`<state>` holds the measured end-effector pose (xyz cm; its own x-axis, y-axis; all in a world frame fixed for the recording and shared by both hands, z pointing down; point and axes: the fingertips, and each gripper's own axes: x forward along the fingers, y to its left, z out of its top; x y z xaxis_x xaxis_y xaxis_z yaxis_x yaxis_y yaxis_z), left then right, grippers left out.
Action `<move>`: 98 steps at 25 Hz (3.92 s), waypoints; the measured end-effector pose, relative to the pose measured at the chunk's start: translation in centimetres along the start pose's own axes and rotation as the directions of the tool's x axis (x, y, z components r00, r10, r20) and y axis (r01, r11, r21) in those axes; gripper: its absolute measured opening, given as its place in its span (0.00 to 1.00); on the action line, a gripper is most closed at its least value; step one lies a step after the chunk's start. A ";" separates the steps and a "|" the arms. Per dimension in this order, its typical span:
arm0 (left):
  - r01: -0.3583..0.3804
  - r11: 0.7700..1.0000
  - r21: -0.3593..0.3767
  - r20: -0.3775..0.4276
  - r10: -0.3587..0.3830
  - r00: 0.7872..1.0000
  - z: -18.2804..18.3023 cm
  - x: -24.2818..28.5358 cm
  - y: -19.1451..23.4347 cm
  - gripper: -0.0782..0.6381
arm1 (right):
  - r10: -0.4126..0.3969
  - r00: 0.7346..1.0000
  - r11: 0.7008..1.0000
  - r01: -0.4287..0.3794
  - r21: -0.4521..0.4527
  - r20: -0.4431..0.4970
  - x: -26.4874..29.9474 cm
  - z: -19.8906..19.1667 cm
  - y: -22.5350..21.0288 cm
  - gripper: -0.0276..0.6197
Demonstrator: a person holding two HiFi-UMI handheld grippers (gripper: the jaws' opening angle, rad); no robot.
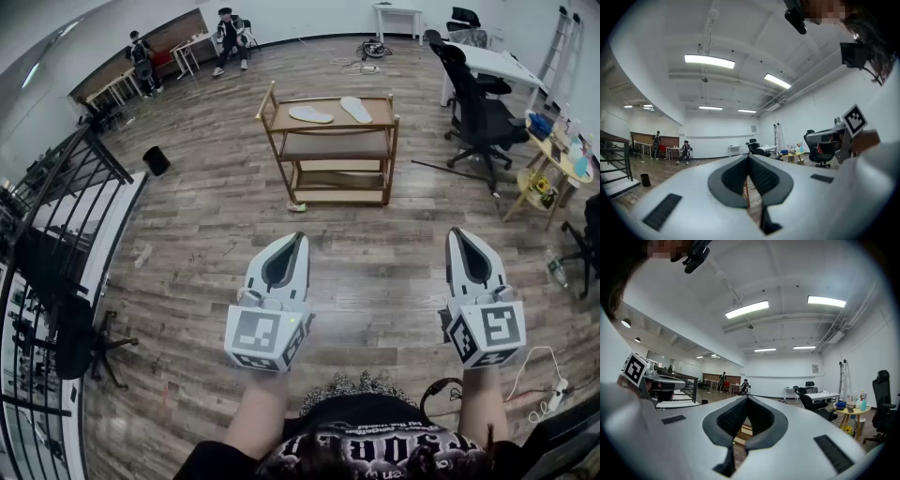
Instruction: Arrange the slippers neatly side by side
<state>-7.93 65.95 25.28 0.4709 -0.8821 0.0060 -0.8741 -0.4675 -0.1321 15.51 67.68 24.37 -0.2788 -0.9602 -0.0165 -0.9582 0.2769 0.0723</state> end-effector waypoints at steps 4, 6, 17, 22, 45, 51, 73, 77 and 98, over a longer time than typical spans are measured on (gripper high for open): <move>0.003 1.000 -0.009 -0.004 -0.003 1.000 -0.4 0.0 0.1 0.10 | -0.001 1.000 1.000 0.001 0.003 -0.005 0.2 -0.2 0.1 0.05; 0.005 1.000 -0.015 -0.005 -0.005 1.000 -0.5 0.0 -0.1 0.10 | 0.000 1.000 1.000 0.000 0.006 -0.010 0.2 -0.5 0.0 0.05; 0.013 1.000 -0.021 -0.016 -0.013 1.000 -1.2 0.3 -0.8 0.10 | 0.021 1.000 0.999 -0.020 0.045 -0.019 0.2 -1.4 -0.3 0.05; 0.021 0.999 -0.031 -0.021 -0.022 1.000 -1.4 0.7 -1.7 0.10 | 0.030 0.999 0.996 -0.028 0.085 -0.025 -0.1 -2.2 -1.0 0.05; -0.046 0.999 -0.029 -0.039 0.045 0.998 -2.2 1.1 -6.5 0.10 | 0.095 0.995 0.990 -0.093 0.103 -0.014 -1.3 -3.9 -5.4 0.05; -0.065 0.997 -0.039 -0.056 0.063 0.996 -3.0 1.3 -5.3 0.10 | 0.103 0.994 0.989 -0.100 0.108 -0.027 0.2 -4.7 -5.1 0.05; 0.042 0.997 -0.068 -0.051 -0.046 0.998 -5.9 15.6 6.8 0.10 | 0.031 0.997 0.996 -0.025 0.085 -0.072 17.0 -5.5 -4.7 0.05; 0.041 0.996 -0.085 -0.061 -0.046 0.997 -6.7 16.6 9.2 0.10 | 0.021 0.997 0.996 -0.014 0.087 -0.069 19.8 -5.2 -4.1 0.05; 0.032 0.995 -0.093 -0.100 -0.041 0.994 -9.0 26.3 13.6 0.10 | 0.061 0.995 0.995 -0.055 0.079 -0.078 32.0 -6.4 -6.3 0.05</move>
<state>-8.52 35.92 32.57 0.4919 -0.8636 0.1107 -0.8661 -0.4983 -0.0395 13.03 35.02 29.78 -0.3305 -0.9415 0.0659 -0.9437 0.3309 -0.0056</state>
